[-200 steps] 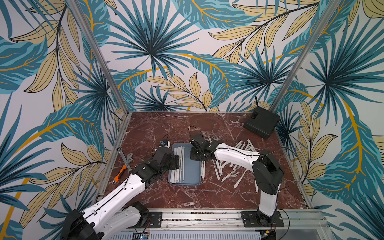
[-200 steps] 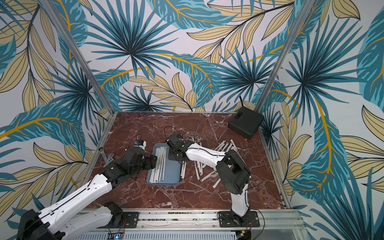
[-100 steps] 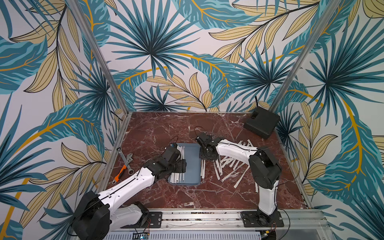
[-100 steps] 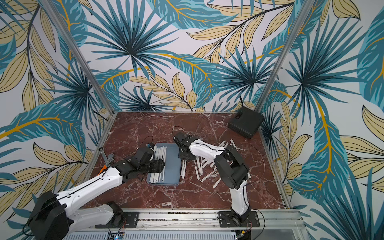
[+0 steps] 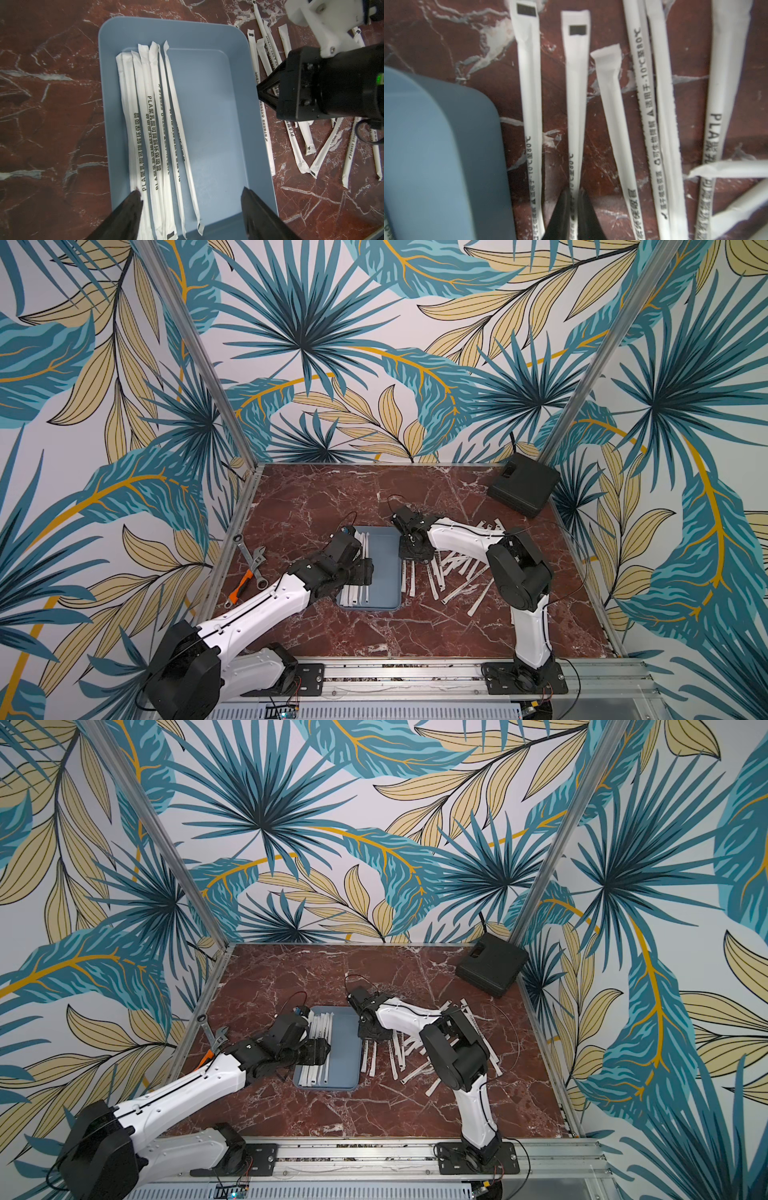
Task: Put the straws into the storage box
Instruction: Pick up the straw from the center of the board, then place the straw in the storage box.
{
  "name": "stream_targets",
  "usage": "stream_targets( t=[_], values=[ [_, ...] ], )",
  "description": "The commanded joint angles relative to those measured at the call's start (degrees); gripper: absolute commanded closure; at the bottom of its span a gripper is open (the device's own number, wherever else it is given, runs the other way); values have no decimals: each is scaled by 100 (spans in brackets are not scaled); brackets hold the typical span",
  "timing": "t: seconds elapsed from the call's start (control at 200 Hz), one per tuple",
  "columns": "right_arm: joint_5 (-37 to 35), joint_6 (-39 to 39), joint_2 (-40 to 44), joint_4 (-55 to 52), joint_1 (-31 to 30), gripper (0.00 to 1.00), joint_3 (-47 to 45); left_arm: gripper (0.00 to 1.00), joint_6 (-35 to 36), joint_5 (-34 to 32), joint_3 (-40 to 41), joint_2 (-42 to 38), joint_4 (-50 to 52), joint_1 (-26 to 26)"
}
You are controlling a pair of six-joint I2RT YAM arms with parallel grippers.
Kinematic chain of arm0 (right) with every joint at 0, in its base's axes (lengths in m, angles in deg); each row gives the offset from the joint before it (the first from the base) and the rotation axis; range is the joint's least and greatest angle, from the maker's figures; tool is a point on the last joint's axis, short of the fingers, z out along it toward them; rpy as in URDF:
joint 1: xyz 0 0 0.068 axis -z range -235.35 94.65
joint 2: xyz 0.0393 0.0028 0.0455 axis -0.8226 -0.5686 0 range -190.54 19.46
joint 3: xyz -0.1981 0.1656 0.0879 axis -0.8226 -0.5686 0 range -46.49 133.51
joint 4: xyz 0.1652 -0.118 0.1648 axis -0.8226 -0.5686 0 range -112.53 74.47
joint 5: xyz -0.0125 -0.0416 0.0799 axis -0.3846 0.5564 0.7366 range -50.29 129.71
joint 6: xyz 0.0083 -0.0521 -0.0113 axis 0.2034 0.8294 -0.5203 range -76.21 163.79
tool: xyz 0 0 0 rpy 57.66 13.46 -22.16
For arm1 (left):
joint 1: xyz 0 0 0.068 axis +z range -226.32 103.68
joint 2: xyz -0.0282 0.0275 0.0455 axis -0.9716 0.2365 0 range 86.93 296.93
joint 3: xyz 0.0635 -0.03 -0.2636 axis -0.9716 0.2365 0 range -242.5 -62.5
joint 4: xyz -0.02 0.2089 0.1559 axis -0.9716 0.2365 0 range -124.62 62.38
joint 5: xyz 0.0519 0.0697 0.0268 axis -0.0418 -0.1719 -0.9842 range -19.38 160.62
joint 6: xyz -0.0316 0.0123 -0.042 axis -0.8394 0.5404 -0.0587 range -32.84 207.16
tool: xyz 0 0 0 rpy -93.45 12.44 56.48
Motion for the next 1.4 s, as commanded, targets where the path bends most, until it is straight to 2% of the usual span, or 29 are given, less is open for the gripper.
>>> stream_targets(
  t=[0.0,0.215,0.316,0.446,0.731,1.017,1.392],
  values=[
    [91,58,503,-76,-3,89,-258,20,72,-236,-285,-72,43,1],
    [124,-59,1188,-250,-285,89,-189,20,50,-446,-281,-297,100,37],
    [324,-84,1282,134,-488,89,-59,20,16,-677,-257,-532,212,136],
    [539,-68,702,429,-637,89,475,20,42,-1127,-30,-977,122,244],
    [594,-506,-419,423,-848,89,1037,20,-12,-974,224,-1276,279,437],
    [705,-725,-923,347,-1061,89,1193,20,-16,-824,276,-1201,110,432],
    [745,-804,-1126,319,-1126,90,1435,20,-25,-771,311,-1196,65,432]
  ],
)
